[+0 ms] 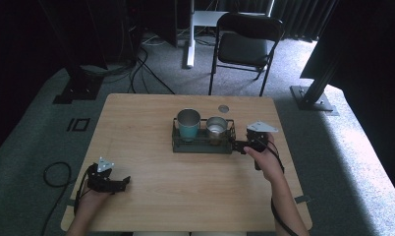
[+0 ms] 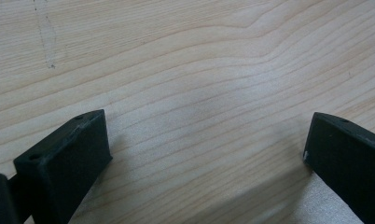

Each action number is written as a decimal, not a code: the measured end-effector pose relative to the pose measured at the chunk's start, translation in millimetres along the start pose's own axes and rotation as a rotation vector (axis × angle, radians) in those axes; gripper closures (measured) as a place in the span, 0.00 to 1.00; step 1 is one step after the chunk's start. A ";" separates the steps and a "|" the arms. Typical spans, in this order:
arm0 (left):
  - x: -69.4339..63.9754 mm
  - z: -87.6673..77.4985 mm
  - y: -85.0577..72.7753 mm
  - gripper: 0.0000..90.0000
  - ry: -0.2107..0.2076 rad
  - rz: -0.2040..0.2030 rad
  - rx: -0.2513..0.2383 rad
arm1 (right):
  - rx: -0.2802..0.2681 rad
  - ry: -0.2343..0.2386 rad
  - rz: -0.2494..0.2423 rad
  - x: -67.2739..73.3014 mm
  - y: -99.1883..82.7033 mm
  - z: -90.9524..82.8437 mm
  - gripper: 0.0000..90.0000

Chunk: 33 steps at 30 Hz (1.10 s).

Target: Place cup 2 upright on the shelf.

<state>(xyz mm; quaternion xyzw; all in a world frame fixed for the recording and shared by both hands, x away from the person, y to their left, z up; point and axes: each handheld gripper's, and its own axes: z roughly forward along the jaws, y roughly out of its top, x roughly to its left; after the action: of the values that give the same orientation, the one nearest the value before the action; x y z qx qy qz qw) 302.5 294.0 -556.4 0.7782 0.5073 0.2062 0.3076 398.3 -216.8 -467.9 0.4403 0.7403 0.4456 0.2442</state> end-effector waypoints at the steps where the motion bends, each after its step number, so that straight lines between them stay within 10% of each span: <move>1: 0.0 0.0 0.0 0.01 0.000 0.000 0.000 | 0.000 -0.004 0.001 -1.7 -2.8 -2.8 0.12; 33: 0.0 -0.1 0.0 0.01 0.000 0.001 0.001 | 0.071 -0.044 0.029 -19.9 -69.7 -18.1 0.12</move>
<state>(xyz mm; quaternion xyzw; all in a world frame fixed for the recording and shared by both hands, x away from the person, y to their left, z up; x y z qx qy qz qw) 302.5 294.1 -556.4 0.7785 0.5071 0.2063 0.3071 364.2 -257.2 -520.7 0.4689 0.7436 0.4129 0.2382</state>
